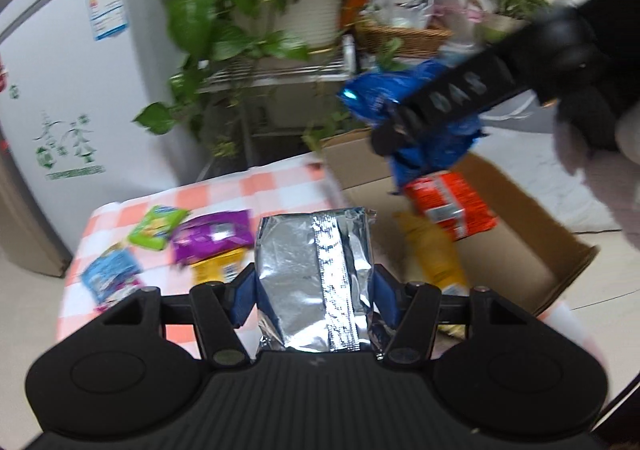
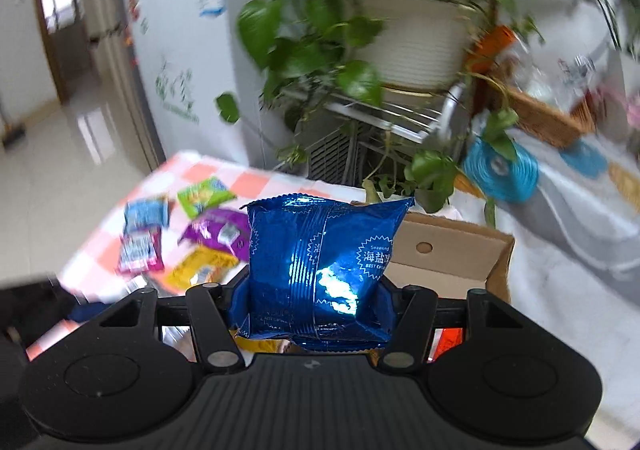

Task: Organize snacks
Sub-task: 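Lift the blue bag with the right tool while the left carries the silver bag toward the box, then open the right tool over the box while the left tool releases the silver bag into it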

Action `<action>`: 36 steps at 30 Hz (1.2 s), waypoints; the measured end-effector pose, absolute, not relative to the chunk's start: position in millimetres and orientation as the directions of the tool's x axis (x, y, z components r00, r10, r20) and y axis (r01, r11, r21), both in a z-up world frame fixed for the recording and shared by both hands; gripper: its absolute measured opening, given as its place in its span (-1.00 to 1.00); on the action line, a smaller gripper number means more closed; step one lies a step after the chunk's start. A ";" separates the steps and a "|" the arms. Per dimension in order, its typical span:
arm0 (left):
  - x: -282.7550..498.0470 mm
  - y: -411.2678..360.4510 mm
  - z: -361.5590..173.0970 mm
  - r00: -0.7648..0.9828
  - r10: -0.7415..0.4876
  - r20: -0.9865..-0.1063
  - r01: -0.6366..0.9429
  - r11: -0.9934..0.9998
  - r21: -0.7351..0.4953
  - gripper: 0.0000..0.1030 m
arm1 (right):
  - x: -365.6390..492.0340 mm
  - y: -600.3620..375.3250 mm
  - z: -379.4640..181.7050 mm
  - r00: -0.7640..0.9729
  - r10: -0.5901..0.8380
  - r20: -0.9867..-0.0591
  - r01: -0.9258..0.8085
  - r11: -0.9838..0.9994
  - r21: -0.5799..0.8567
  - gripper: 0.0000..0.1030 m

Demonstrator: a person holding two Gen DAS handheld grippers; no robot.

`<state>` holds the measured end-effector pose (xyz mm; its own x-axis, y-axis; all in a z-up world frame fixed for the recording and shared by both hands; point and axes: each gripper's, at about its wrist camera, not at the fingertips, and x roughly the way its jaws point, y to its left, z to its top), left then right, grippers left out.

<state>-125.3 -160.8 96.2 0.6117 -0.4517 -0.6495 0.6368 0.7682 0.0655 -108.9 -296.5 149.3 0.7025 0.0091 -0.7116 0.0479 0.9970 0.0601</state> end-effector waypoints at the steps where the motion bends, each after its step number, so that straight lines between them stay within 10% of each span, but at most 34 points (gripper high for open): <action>1: -127.0 -166.1 97.0 0.605 -0.463 -0.648 0.646 0.761 0.060 0.13 | -108.8 -301.9 149.5 0.704 0.009 -0.710 0.069 0.994 0.081 0.27; 19: -134.0 -238.9 87.5 0.453 -0.593 -0.666 0.747 0.660 -0.080 0.14 | -109.0 -346.9 138.1 0.678 -0.062 -0.732 0.225 0.966 0.127 0.28; 36: -117.8 -217.1 93.5 0.490 -0.577 -0.654 0.708 0.701 -0.087 0.63 | -105.0 -355.8 136.1 0.676 -0.074 -0.733 0.298 0.937 0.180 0.42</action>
<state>-117.8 -217.1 93.5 0.4901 -0.5767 -0.6536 0.7082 0.7006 -0.0871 -105.0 -355.8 136.1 0.6763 -0.0738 -0.7329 0.2977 0.9375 0.1803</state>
